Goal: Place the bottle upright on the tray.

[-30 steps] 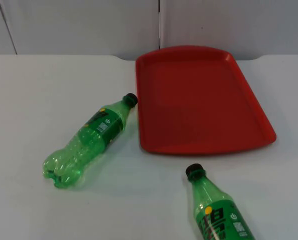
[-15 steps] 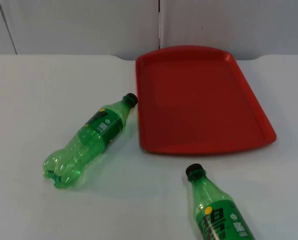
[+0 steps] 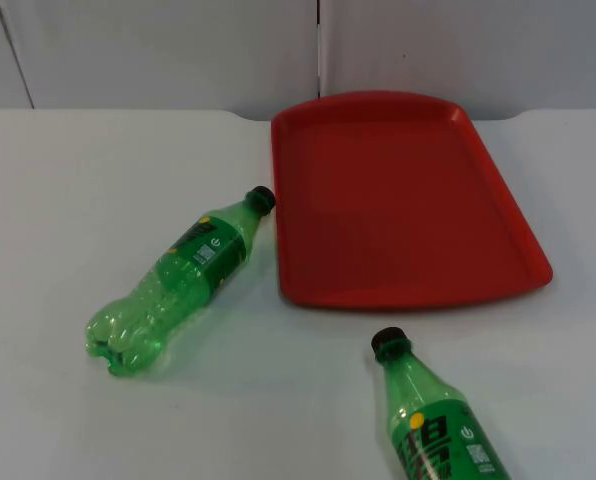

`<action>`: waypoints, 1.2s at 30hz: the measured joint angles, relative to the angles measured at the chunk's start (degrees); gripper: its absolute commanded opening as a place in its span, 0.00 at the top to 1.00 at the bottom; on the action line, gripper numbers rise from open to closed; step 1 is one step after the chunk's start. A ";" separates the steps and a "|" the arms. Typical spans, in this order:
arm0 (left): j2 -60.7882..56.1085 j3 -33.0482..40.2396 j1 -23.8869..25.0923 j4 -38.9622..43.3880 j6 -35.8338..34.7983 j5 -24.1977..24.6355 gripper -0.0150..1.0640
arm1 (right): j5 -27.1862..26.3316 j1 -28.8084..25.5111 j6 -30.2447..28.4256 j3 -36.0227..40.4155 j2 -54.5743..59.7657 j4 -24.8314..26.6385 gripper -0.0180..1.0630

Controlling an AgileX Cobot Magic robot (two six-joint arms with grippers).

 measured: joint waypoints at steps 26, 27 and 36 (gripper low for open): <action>27.99 -10.24 -0.36 0.00 2.10 -7.25 0.01 | 0.00 0.00 -0.09 0.00 0.00 0.00 0.01; 27.99 -10.24 -0.36 0.00 2.10 -7.25 0.01 | 0.00 0.00 -0.09 0.00 0.00 0.00 0.01; 36.51 -10.24 -6.29 0.58 3.17 -15.05 0.01 | 0.00 0.00 -0.09 0.00 0.00 0.00 0.01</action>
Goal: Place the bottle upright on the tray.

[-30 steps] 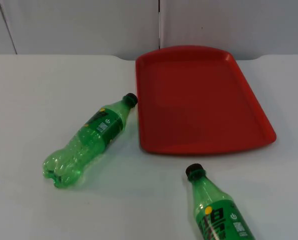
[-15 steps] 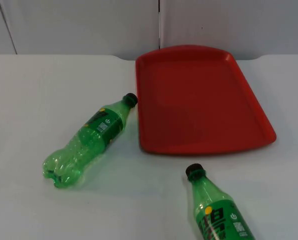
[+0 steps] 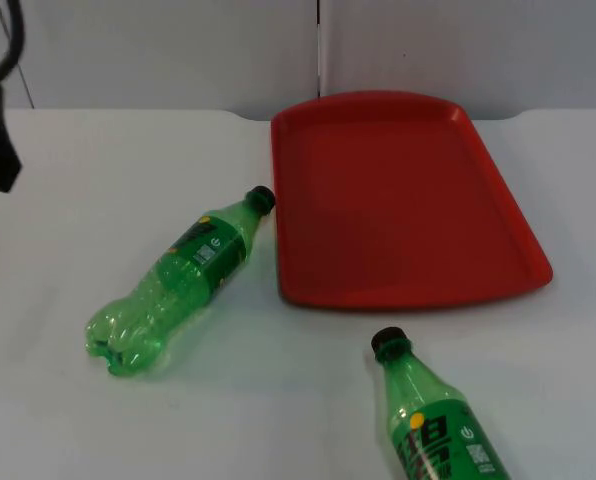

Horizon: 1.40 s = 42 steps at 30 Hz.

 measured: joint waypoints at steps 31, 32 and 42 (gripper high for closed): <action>24.26 -16.78 -2.04 -1.56 2.93 -2.20 0.01 | 0.00 0.00 0.00 0.00 0.00 0.00 0.01; 25.02 -17.77 -2.04 -2.49 3.57 -1.57 0.01 | 0.00 0.00 0.00 0.00 0.00 0.00 0.01; 31.74 -24.81 -2.31 -12.30 12.48 1.59 0.01 | 0.00 0.00 0.00 0.00 0.00 0.00 0.01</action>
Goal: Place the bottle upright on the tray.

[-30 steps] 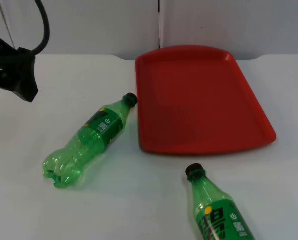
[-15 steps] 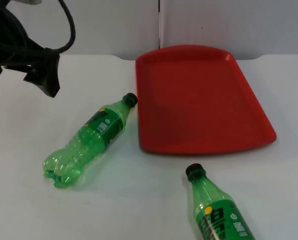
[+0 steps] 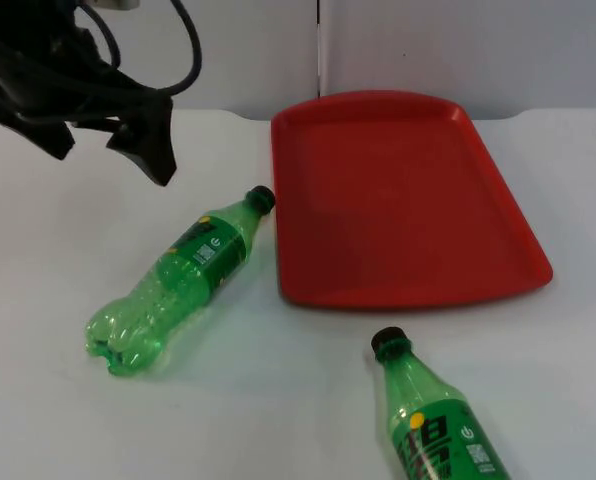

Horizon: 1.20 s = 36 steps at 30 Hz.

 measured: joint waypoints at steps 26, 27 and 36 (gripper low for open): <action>12.47 -11.16 -7.80 3.56 -2.09 5.49 0.01 | 0.00 0.00 0.00 0.00 0.00 0.00 0.01; 13.00 -11.56 -7.80 3.56 -2.09 5.49 0.01 | 0.00 0.00 0.00 0.00 0.00 0.00 0.01; 16.68 -12.82 -7.80 3.56 -2.32 5.59 0.01 | 0.00 0.00 0.20 0.00 0.00 0.00 0.01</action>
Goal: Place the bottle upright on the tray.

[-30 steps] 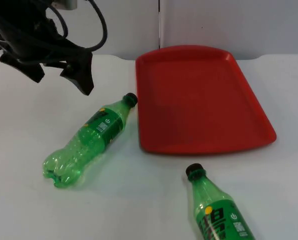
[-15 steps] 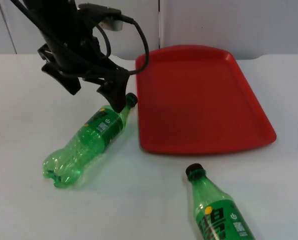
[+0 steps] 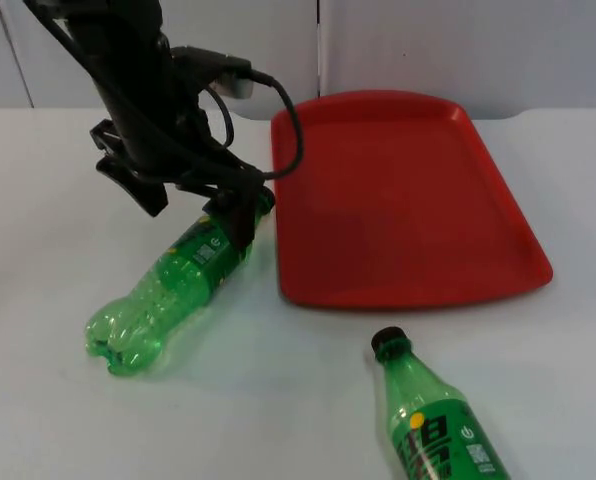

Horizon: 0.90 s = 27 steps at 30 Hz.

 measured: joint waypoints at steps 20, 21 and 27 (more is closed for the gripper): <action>7.34 -1.72 0.00 -0.23 0.79 -1.86 0.01 | 0.00 0.00 0.00 0.00 0.00 0.00 0.01; 7.34 -1.72 0.00 -0.23 0.79 -1.86 0.01 | 0.00 0.00 0.00 0.00 0.00 0.00 0.01; 8.45 -1.72 0.00 -0.45 1.16 -2.64 0.02 | 0.00 0.00 0.00 0.00 0.00 0.00 0.01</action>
